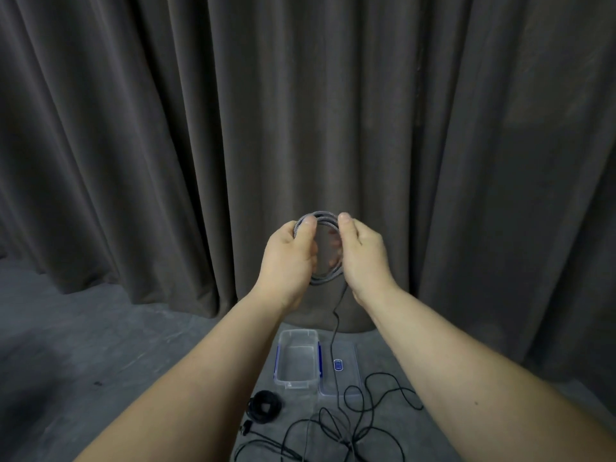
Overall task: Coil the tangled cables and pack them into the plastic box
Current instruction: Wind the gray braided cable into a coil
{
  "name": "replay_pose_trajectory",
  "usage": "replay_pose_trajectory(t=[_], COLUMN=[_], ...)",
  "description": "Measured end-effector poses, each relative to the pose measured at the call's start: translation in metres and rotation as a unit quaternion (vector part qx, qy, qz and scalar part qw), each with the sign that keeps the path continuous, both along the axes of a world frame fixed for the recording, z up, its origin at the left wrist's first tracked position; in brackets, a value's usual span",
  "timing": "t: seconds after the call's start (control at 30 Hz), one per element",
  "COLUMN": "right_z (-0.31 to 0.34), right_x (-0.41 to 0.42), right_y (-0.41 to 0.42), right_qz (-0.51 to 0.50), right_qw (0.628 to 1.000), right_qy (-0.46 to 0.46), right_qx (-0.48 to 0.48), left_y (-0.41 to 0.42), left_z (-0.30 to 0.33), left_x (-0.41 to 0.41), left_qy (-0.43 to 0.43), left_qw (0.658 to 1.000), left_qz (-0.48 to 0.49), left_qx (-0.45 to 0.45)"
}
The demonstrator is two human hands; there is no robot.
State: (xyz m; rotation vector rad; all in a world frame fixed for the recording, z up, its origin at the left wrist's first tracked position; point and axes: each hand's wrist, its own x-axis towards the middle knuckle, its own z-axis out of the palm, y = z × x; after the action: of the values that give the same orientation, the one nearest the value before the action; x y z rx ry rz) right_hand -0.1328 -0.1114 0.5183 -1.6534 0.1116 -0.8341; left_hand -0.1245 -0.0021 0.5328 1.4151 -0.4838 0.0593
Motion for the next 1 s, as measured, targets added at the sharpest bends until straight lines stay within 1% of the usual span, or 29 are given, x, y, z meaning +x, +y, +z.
replay_pose_trajectory(t=[0.03,0.1,0.13,0.2,0.23,0.27,0.3,0.4,0.5,0.57,0.7,0.87,1.0], right_z=[-0.001,-0.002,-0.001,0.003,0.005,0.006,0.007,0.01,0.012,0.011,0.008,0.002,-0.002], right_x=[-0.003,-0.013,-0.019,-0.03,-0.033,-0.034,-0.034,-0.03,-0.027,-0.027,-0.025,-0.02,-0.016], right_y=[-0.003,-0.012,-0.016,-0.019,-0.018,-0.017,-0.016,-0.014,-0.017,-0.017,-0.018,-0.027,-0.023], right_qz=[-0.012,-0.025,-0.014,0.035,0.059,0.077,0.089,0.099,0.117,0.123,0.106,0.093,0.136], right_qw=[0.999,0.986,0.972,0.93,0.908,0.894,0.887,0.895,0.893,0.897,0.917,0.94,0.955], right_qy=[0.004,0.006,0.004,0.015,0.032,0.056,0.08,0.123,0.151,0.141,0.093,0.074,0.05], right_qx=[-0.039,-0.162,-0.235,-0.367,-0.413,-0.439,-0.445,-0.418,-0.408,-0.4,-0.372,-0.319,-0.257], left_y=[0.002,0.007,0.009,0.01,0.01,0.009,0.008,0.007,0.007,0.007,0.005,0.015,0.017], left_z=[0.001,0.003,0.003,0.004,0.004,0.005,0.005,0.006,0.005,0.004,0.005,0.007,0.004], left_x=[0.002,0.005,0.007,0.01,0.01,0.01,0.009,0.0,-0.004,-0.005,-0.006,-0.002,-0.007], left_qy=[0.008,0.02,0.022,0.023,0.024,0.026,0.029,0.059,0.079,0.077,0.062,0.05,0.065], left_qw=[1.0,1.0,0.999,0.999,0.999,0.999,0.999,0.996,0.99,0.988,0.989,0.988,0.979], left_qz=[0.002,0.002,0.004,0.007,0.003,-0.005,-0.017,-0.065,-0.109,-0.127,-0.132,-0.141,-0.193], left_qx=[0.004,0.019,0.026,0.031,0.029,0.027,0.021,-0.017,-0.034,-0.033,-0.03,0.046,-0.018])
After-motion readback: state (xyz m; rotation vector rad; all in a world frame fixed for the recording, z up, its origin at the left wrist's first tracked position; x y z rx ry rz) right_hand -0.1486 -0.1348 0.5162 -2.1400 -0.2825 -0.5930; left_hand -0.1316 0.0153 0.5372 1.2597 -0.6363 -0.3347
